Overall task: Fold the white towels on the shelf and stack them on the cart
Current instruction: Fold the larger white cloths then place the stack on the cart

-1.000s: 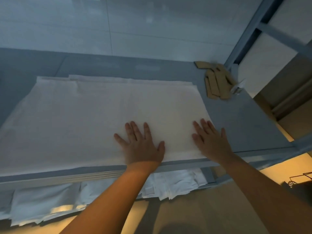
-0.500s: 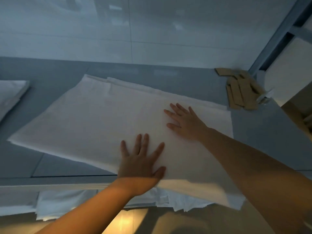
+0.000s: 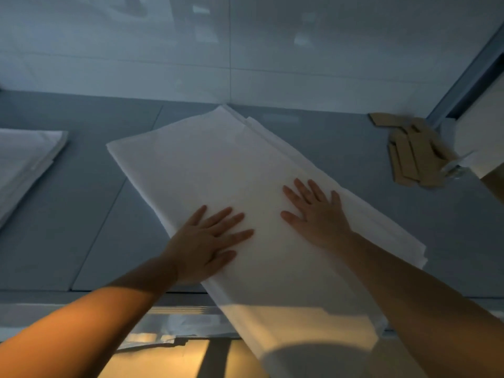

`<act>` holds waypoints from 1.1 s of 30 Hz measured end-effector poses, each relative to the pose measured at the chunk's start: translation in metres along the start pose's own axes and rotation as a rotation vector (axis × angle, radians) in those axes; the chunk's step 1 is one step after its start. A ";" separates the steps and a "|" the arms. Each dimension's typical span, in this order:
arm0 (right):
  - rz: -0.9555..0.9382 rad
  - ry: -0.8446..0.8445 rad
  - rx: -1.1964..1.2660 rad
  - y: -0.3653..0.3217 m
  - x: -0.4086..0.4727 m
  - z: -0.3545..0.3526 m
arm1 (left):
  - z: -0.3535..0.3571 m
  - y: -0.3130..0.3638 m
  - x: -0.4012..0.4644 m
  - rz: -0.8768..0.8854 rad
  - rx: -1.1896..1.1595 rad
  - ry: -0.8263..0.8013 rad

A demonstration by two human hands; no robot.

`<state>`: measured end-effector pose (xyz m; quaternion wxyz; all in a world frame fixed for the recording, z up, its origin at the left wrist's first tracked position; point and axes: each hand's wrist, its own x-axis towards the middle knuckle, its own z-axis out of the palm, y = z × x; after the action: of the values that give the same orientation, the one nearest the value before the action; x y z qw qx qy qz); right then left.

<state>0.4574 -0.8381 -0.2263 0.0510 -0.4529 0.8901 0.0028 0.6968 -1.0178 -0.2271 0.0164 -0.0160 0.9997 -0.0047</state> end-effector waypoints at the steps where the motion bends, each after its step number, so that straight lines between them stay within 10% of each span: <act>1: 0.031 0.011 0.004 -0.001 -0.005 0.002 | -0.001 -0.006 0.002 -0.013 -0.004 0.008; 18: 0.612 0.176 0.154 -0.065 -0.022 0.023 | -0.005 -0.113 0.098 -0.356 0.132 -0.023; 27: 0.618 0.172 0.152 -0.062 0.001 0.022 | -0.014 -0.049 0.107 -0.673 -0.247 -0.078; 33: 0.381 0.260 0.082 -0.077 -0.008 0.009 | 0.008 0.004 0.034 -0.609 -0.079 0.032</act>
<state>0.5251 -0.8766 -0.2316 -0.0471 -0.2708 0.9580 -0.0818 0.6633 -1.0146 -0.2359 -0.0023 -0.3157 0.9484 0.0291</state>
